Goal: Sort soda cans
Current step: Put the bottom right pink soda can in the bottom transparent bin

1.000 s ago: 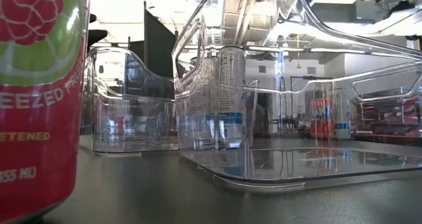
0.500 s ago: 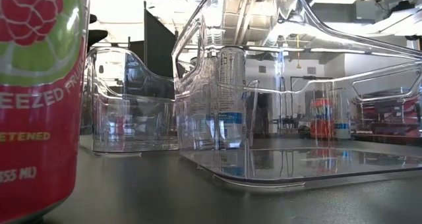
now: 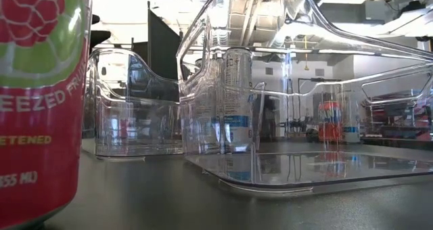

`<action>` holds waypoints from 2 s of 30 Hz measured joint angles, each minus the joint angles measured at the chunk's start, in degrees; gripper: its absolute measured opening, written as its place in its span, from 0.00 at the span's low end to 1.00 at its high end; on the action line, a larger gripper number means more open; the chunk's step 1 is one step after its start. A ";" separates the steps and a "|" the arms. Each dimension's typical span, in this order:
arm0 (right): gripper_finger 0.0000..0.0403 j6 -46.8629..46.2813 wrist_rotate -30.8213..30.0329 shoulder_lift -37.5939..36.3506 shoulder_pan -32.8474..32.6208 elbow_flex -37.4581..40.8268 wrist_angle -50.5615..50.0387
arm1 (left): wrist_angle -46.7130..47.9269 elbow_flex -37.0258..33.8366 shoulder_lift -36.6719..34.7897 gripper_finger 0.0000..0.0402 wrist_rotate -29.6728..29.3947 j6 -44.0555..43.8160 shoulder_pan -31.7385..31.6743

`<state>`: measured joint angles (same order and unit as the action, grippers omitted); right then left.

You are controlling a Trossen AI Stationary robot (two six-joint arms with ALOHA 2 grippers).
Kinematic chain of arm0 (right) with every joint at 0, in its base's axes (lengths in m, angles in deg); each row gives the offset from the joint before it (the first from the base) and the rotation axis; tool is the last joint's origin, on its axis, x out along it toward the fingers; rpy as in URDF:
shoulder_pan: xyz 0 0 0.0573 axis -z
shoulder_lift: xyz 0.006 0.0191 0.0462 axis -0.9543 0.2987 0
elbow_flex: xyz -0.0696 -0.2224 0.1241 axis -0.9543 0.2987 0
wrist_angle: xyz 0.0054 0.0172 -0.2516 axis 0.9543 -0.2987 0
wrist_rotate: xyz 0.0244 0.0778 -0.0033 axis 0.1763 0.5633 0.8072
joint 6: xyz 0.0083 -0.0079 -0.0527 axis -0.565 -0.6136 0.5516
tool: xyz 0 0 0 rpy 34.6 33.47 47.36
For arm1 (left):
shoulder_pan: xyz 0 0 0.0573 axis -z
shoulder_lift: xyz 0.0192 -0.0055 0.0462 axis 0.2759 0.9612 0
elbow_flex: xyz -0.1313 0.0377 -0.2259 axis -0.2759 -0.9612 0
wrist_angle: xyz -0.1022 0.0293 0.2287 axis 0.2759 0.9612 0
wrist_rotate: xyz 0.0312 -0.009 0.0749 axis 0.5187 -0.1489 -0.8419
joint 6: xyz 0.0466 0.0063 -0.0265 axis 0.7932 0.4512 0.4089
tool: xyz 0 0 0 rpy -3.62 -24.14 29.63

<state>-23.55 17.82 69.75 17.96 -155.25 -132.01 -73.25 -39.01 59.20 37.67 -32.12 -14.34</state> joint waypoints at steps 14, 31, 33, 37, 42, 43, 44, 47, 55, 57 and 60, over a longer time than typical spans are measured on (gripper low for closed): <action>0.77 12.30 -7.30 -4.21 3.50 -16.16 -9.49 | -0.89 0.00 0.01 0.42 -0.30 0.25 0.00; 0.77 40.27 -10.59 -4.11 24.14 -20.06 -13.68 | -4.61 0.00 0.02 0.42 -6.93 0.25 0.00; 0.77 42.37 -10.59 -4.11 25.85 -20.06 -13.58 | -5.72 0.00 0.00 0.42 -7.70 0.19 0.00; 0.77 45.90 -10.57 -3.87 28.93 -20.06 -13.60 | -6.85 0.00 0.01 0.42 -7.95 0.18 0.00; 0.77 48.80 -10.57 -3.76 31.71 -20.06 -13.33 | -7.44 0.00 0.02 0.42 -9.25 0.15 0.00; 0.77 49.19 -10.57 -3.74 32.20 -20.06 -13.22 | -8.03 0.00 0.02 0.42 -9.55 -0.13 0.00; 0.77 49.59 -10.57 -3.74 32.62 -20.06 -13.15 | -8.80 0.00 0.02 0.42 -9.75 -0.34 0.00; 0.77 50.57 -10.57 -3.74 33.56 -20.06 -13.14 | -10.58 0.00 0.00 0.42 -9.68 -1.05 0.02; 0.77 51.89 -10.56 -3.52 34.60 -20.06 -12.29 | -10.43 0.00 0.00 0.42 -9.21 -1.00 0.02; 0.77 52.73 -10.57 -2.89 34.84 -20.06 -11.63 | -10.41 0.00 0.01 0.42 -9.21 -0.97 0.02; 0.77 53.40 -10.40 -0.82 34.98 -20.06 -11.87 | -10.33 0.00 0.00 0.42 -9.21 -0.96 0.02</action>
<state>29.85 7.41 68.93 52.95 -175.30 -143.88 -83.58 -39.01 59.20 28.46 -33.08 -14.32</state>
